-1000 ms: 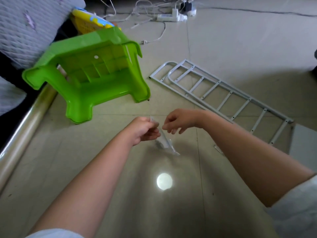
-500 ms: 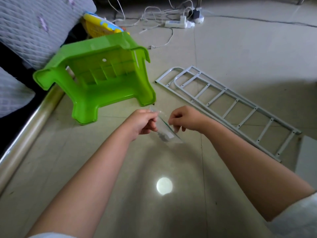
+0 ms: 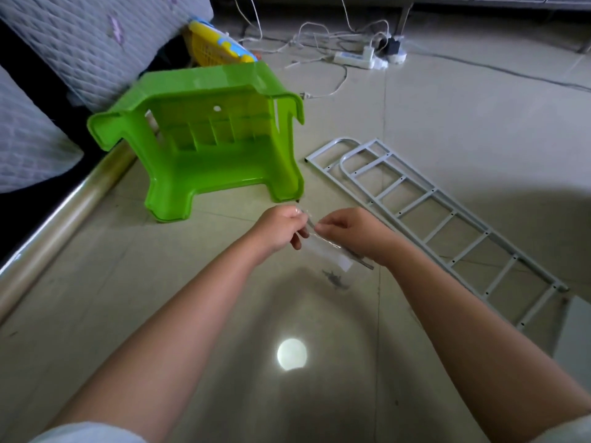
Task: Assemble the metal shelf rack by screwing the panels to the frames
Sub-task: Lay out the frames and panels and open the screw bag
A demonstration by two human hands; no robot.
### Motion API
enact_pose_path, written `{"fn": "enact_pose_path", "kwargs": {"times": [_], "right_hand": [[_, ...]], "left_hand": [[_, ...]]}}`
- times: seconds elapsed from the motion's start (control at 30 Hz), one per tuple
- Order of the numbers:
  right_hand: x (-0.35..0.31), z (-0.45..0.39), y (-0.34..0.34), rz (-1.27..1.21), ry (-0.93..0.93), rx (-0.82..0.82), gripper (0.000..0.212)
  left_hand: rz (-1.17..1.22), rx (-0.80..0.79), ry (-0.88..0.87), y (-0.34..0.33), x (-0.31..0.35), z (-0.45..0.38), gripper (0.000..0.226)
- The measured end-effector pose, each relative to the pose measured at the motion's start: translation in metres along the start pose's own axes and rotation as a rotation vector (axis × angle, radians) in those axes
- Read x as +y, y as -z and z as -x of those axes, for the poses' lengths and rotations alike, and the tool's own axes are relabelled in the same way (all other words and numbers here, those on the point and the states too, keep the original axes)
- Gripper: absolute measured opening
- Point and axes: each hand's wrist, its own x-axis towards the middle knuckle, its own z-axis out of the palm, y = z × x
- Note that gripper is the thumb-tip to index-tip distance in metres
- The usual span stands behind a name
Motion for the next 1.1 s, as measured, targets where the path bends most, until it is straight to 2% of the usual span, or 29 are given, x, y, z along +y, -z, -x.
{"fn": "enact_pose_path", "kwargs": {"times": [0.17,0.3,0.37,0.53,0.63,0.7,0.77,0.97,1.1], "right_hand": [[-0.005,0.003,0.004,0.061,0.026,-0.016,0.029],[-0.005,-0.001,0.004,-0.085,-0.039,0.199,0.023],[-0.003,-0.003,0.003,-0.135,-0.078,0.289,0.028],[0.001,-0.006,-0.002,-0.083,-0.085,0.373,0.035],[-0.001,-0.003,0.006,0.103,-0.007,0.206,0.032],[0.000,0.000,0.014,0.114,-0.043,0.000,0.020],[0.002,0.003,0.015,0.137,-0.089,-0.126,0.017],[0.000,0.003,0.010,0.110,-0.113,-0.139,0.018],[0.002,0.001,0.013,0.020,-0.092,-0.079,0.016]], "left_hand": [[-0.048,-0.072,-0.037,0.005,0.000,0.002,0.032],[-0.038,-0.051,-0.072,0.006,0.007,0.002,0.032],[-0.063,-0.061,-0.095,0.004,0.008,0.001,0.034],[-0.130,-0.098,-0.059,-0.001,0.007,0.001,0.037],[-0.150,-0.008,-0.011,-0.002,0.002,0.001,0.034],[-0.172,0.013,0.021,-0.007,-0.002,0.003,0.032],[-0.211,0.012,0.039,-0.015,-0.006,0.004,0.031],[-0.222,0.082,0.031,-0.022,-0.005,0.009,0.030],[-0.067,0.088,-0.004,-0.022,0.003,0.009,0.035]]}}
